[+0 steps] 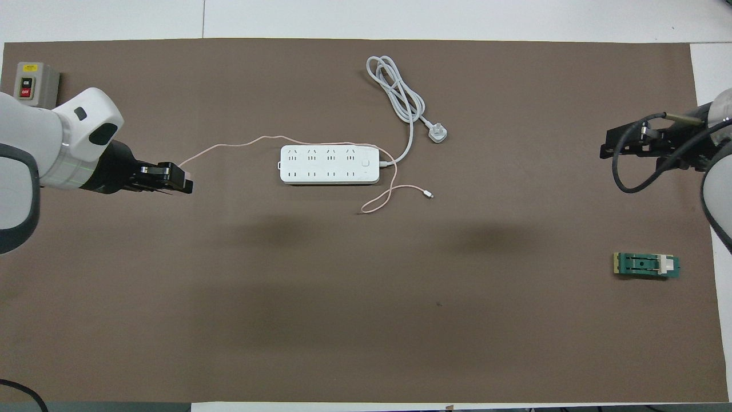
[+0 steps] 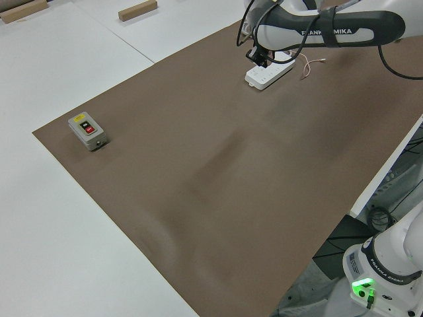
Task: Plug charger into power strip
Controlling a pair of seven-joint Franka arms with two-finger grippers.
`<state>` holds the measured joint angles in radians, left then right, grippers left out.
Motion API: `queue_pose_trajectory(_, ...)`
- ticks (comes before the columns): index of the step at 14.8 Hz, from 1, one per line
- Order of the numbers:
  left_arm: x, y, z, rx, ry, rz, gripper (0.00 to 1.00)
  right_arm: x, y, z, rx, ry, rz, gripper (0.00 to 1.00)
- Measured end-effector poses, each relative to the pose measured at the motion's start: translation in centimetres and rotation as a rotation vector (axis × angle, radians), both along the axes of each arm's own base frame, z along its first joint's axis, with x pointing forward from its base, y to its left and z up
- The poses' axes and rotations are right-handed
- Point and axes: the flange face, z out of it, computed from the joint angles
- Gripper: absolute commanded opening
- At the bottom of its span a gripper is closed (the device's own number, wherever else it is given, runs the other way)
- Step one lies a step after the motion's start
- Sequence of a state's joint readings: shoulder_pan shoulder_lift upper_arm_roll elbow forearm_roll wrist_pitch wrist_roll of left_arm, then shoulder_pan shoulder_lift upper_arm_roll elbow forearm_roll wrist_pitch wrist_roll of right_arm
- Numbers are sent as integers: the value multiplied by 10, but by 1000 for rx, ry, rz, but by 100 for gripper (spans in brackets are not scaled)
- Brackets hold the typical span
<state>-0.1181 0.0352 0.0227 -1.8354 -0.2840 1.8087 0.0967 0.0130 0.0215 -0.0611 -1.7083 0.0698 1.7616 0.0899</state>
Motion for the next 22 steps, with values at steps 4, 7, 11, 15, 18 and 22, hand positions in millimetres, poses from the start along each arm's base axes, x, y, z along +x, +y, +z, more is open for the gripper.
queue_pose_trajectory(4, 6, 40, 9, 67, -26, 9, 0, -27, -3, 40, -31, 5, 158, 100)
queue_pose_trajectory(7, 10, 55, 12, 70, -53, 34, 0, -45, -10, 73, -28, 32, 172, 100)
queue_pose_trajectory(11, 8, 73, 11, 236, -54, -41, 0, -52, -17, 92, -26, 41, 185, 100)
queue_pose_trajectory(15, 0, 151, 30, 322, -96, -242, 0, -52, -21, 96, -76, 39, 185, 100)
queue_pose_trajectory(18, -17, 246, 41, 373, -134, -329, 0, -51, -18, 99, -104, 34, 192, 100)
queue_pose_trajectory(22, -29, 293, 45, 401, -156, -251, 0, -50, -18, 97, -104, 37, 192, 100)
